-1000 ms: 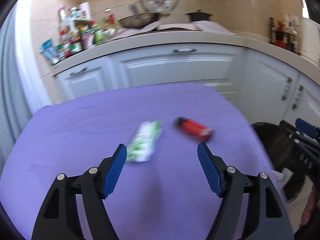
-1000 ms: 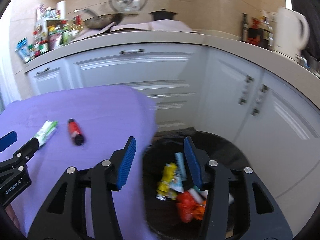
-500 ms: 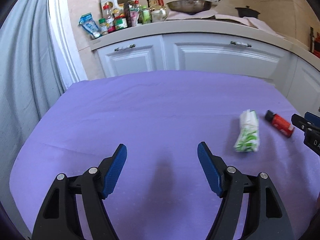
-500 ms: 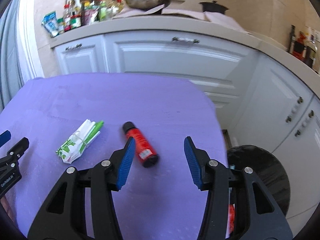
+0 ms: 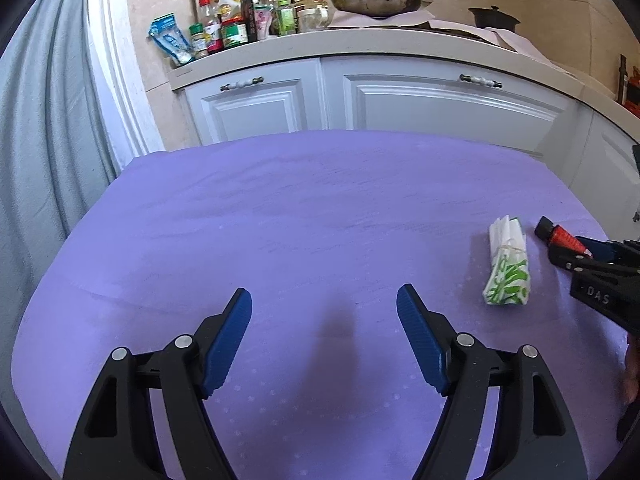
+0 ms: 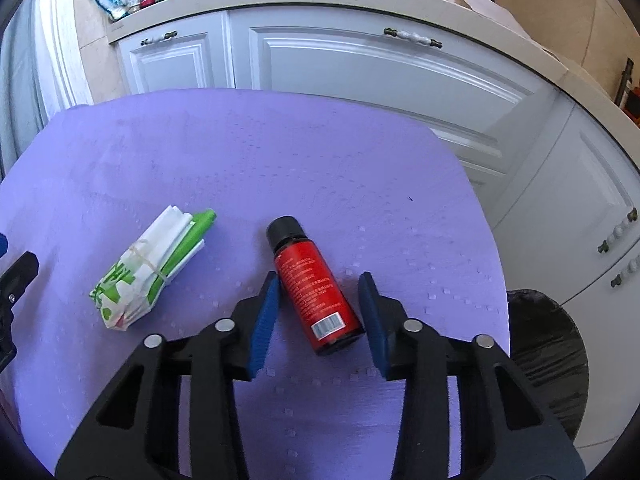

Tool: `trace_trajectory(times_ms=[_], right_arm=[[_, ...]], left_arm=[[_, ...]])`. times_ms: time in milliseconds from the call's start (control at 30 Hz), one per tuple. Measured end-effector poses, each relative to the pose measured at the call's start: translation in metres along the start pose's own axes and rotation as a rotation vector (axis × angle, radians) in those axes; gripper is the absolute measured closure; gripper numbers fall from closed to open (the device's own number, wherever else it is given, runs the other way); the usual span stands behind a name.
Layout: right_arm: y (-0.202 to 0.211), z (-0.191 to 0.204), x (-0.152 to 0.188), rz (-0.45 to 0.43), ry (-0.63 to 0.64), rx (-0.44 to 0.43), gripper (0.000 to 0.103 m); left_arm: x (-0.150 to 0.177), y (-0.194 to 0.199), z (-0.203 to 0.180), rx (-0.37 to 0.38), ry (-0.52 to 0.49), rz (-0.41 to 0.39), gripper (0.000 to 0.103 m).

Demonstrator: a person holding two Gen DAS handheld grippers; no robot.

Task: Collect trash
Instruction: 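Move the right gripper back to the table and grasp the red bottle, then grasp the green-white packet with the left gripper while the right gripper holds the red bottle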

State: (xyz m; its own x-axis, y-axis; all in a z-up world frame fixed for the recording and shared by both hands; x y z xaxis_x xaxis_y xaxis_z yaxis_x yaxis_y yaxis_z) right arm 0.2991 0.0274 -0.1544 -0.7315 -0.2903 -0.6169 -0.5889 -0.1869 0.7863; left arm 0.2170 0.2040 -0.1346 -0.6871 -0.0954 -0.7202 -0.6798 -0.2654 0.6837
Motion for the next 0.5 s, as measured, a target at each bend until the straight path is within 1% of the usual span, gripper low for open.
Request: trace_trajectory(times_ms=[33,167,300,500], right_arm=[[0.000,0.001,0.001,-0.001,0.011,0.008,0.080],[0.005,0.002,0.002,-0.016,0.013,0.021,0.080],[0.019,-0.009,0.003,-0.066,-0.022,0.048,0.080],[0.049,-0.038,0.007,-0.154,-0.094,0.111,0.080]], left_arm=[[-0.001,0.000,-0.002,0.006,-0.004,-0.001,0.030],[-0.005,0.003,-0.013,0.032,-0.014,-0.007,0.030],[-0.008,0.007,-0.028,0.055,-0.028,-0.019,0.030],[-0.011,0.009,-0.058,0.111,-0.067,-0.026,0.030]])
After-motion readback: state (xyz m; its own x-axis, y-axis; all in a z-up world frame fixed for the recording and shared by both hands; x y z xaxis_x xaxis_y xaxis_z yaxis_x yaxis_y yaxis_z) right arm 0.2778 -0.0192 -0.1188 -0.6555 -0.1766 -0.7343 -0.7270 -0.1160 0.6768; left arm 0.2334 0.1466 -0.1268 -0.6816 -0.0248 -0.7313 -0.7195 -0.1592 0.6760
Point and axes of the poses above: each gripper's, at about its wrist camera, not at the fingertips, and y roughly against the way its jaws point, z to its left, x to its underside, the point moved 9 cm from there along -y, roughly the way its jaws point, and after that the axes turned 1 degree about -x, right-handed, at the moved point
